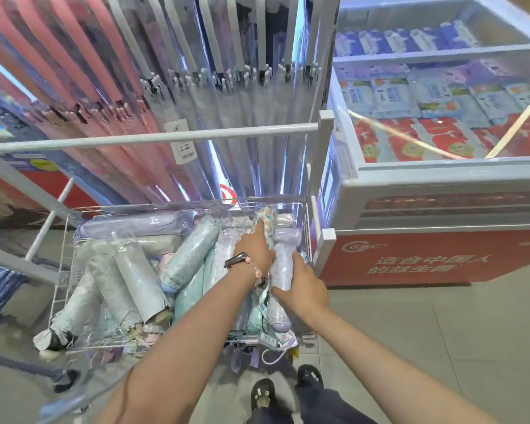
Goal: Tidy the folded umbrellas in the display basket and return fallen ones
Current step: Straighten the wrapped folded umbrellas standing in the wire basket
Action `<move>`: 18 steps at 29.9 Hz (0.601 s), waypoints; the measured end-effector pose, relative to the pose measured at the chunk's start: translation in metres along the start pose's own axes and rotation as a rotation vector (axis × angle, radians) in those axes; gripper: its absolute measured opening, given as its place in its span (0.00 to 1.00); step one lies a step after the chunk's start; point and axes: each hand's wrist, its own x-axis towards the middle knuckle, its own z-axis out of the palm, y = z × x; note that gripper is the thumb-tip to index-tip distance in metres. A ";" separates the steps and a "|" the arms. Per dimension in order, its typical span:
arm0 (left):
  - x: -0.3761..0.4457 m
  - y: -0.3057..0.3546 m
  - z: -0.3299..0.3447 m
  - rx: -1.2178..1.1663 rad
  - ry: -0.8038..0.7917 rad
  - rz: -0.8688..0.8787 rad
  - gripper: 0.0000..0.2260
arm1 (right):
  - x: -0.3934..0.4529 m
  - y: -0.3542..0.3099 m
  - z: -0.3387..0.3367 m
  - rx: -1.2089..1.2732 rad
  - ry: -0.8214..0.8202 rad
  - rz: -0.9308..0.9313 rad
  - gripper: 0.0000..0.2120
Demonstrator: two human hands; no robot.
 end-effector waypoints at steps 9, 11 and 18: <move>-0.011 -0.003 -0.015 -0.069 0.000 0.057 0.32 | 0.004 -0.005 0.002 0.131 -0.021 0.062 0.44; -0.017 -0.005 -0.017 -0.088 0.002 0.069 0.31 | 0.003 -0.004 0.002 0.165 -0.027 0.062 0.44; -0.034 -0.016 -0.020 -0.164 -0.014 0.102 0.29 | 0.000 0.003 -0.006 0.228 -0.044 0.038 0.43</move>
